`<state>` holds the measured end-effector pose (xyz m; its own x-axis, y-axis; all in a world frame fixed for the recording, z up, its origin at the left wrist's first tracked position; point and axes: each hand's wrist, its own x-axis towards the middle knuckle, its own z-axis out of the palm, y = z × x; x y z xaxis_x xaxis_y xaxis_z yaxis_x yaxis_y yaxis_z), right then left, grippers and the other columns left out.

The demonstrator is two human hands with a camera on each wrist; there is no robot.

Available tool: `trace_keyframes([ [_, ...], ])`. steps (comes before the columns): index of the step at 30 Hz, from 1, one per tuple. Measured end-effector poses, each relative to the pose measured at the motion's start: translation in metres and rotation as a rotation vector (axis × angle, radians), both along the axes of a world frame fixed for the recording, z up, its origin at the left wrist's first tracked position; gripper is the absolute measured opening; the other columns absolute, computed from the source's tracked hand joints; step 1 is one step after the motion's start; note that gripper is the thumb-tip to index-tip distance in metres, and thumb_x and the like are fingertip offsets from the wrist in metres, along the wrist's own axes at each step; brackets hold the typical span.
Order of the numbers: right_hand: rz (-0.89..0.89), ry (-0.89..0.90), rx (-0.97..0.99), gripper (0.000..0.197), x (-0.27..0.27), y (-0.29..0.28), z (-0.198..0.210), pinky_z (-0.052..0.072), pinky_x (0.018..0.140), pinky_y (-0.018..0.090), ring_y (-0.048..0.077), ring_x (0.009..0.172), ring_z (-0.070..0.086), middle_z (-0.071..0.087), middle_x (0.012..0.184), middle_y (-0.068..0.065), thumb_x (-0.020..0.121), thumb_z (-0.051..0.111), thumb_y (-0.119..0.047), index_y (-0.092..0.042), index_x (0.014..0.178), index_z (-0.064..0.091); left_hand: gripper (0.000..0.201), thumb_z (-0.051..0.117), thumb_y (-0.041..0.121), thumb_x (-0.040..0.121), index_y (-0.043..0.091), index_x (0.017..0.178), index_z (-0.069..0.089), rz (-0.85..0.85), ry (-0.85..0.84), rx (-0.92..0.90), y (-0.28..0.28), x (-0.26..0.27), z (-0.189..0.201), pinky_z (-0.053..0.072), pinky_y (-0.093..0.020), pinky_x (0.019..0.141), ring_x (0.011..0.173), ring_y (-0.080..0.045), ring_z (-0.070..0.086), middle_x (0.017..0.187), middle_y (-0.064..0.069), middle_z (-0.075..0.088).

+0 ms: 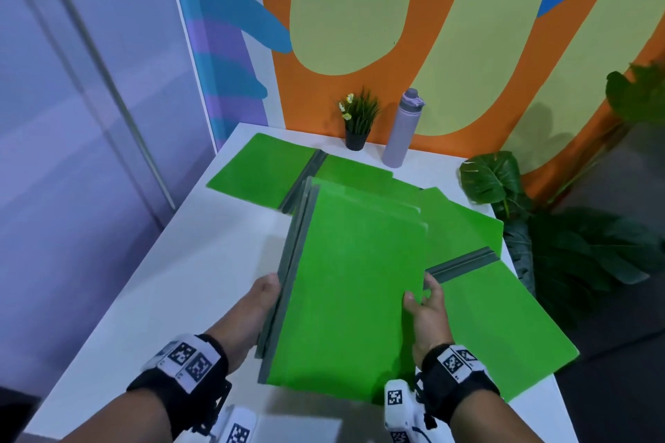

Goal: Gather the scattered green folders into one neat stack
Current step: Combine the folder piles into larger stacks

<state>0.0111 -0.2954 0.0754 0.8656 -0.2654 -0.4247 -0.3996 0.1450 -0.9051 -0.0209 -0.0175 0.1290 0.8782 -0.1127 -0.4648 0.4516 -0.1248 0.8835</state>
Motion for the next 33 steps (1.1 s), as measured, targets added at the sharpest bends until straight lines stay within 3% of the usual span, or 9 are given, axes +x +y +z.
trace_keyframes([
  [1, 0.027, -0.013, -0.024, 0.062, 0.004, 0.005, -0.001, 0.02, 0.112, 0.055, 0.028, 0.143, 0.02, 0.016, 0.158, 0.006, 0.092, 0.049, -0.005, -0.035, 0.142, 0.029, 0.045, 0.042, 0.048, 0.097, 0.027, 0.137, 0.038, 0.001, -0.01, 0.104, 0.002, 0.001, -0.004, 0.049, -0.043, 0.094, 0.114, -0.029, 0.056, 0.117, 0.0, 0.054],
  [4, 0.179, -0.043, -0.08, 0.057, 0.023, 0.02, -0.004, 0.023, 0.115, 0.046, 0.021, 0.142, 0.025, 0.024, 0.156, 0.002, 0.095, 0.048, -0.012, -0.021, 0.147, 0.027, 0.048, 0.055, 0.017, 0.095, 0.024, 0.138, 0.036, 0.166, -0.092, 0.346, 0.013, 0.009, -0.02, 0.049, -0.045, 0.092, 0.102, -0.027, 0.058, 0.121, -0.007, 0.059],
  [7, 0.382, -0.047, -0.304, 0.044, 0.053, 0.021, -0.012, 0.034, 0.111, 0.042, 0.02, 0.13, 0.043, 0.045, 0.144, 0.005, 0.095, 0.049, -0.02, -0.018, 0.139, 0.043, 0.045, 0.052, 0.007, 0.095, 0.02, 0.137, 0.041, 0.336, -0.082, 0.376, 0.027, 0.014, -0.03, 0.043, -0.039, 0.091, 0.101, -0.029, 0.054, 0.115, -0.009, 0.059],
  [9, 0.42, -0.004, -0.53, 0.04, 0.074, 0.013, -0.021, 0.039, 0.106, 0.038, 0.023, 0.122, 0.049, 0.048, 0.138, 0.01, 0.094, 0.049, -0.02, -0.017, 0.135, 0.048, 0.046, 0.052, 0.006, 0.095, 0.02, 0.137, 0.041, 0.402, -0.041, 0.394, 0.039, 0.015, -0.035, 0.042, -0.042, 0.095, 0.104, -0.029, 0.052, 0.117, -0.011, 0.057],
  [13, 0.508, 0.126, -0.958, 0.05, 0.112, -0.008, -0.043, 0.04, 0.104, 0.049, 0.035, 0.122, 0.046, 0.042, 0.136, 0.016, 0.09, 0.053, -0.031, -0.024, 0.139, 0.042, 0.045, 0.05, 0.004, 0.095, 0.017, 0.138, 0.041, 0.489, 0.028, 0.414, 0.058, 0.011, -0.045, 0.039, -0.05, 0.101, 0.106, -0.03, 0.049, 0.122, -0.015, 0.055],
  [17, 0.644, 0.166, -1.172, 0.061, 0.144, -0.009, -0.056, 0.034, 0.106, 0.059, 0.038, 0.137, 0.024, 0.02, 0.153, 0.011, 0.089, 0.051, -0.04, -0.039, 0.144, 0.024, 0.046, 0.053, 0.005, 0.095, 0.014, 0.138, 0.041, 0.506, 0.058, 0.424, 0.07, 0.007, -0.052, 0.039, -0.049, 0.099, 0.105, -0.032, 0.052, 0.115, -0.015, 0.056],
  [22, 0.825, 0.23, -1.283, 0.062, 0.178, 0.008, -0.063, 0.017, 0.103, 0.075, 0.042, 0.143, -0.002, -0.013, 0.159, -0.002, 0.094, 0.041, -0.041, -0.055, 0.141, 0.004, 0.046, 0.055, 0.005, 0.094, 0.016, 0.137, 0.042, 0.52, 0.069, 0.38, 0.079, 0.011, -0.056, 0.037, -0.053, 0.105, 0.109, -0.033, 0.052, 0.121, -0.019, 0.059],
  [27, 0.984, 0.263, -1.293, 0.06, 0.173, 0.014, -0.076, 0.016, 0.101, 0.077, 0.043, 0.142, -0.013, -0.018, 0.158, -0.007, 0.097, 0.031, -0.027, -0.056, 0.141, 0.002, 0.047, 0.056, 0.004, 0.093, 0.02, 0.135, 0.043, 0.521, 0.08, 0.36, 0.087, 0.015, -0.06, 0.037, -0.052, 0.107, 0.112, -0.032, 0.052, 0.123, -0.017, 0.059],
  [33, 1.051, 0.193, -1.355, 0.064, 0.123, 0.02, -0.078, 0.019, 0.1, 0.077, 0.043, 0.143, -0.007, -0.017, 0.159, -0.007, 0.096, 0.033, -0.025, -0.058, 0.139, -0.002, 0.048, 0.053, 0.003, 0.095, 0.016, 0.14, 0.039, 0.521, 0.072, 0.319, 0.084, 0.014, -0.057, 0.032, -0.055, 0.108, 0.118, -0.031, 0.048, 0.133, -0.019, 0.052],
])
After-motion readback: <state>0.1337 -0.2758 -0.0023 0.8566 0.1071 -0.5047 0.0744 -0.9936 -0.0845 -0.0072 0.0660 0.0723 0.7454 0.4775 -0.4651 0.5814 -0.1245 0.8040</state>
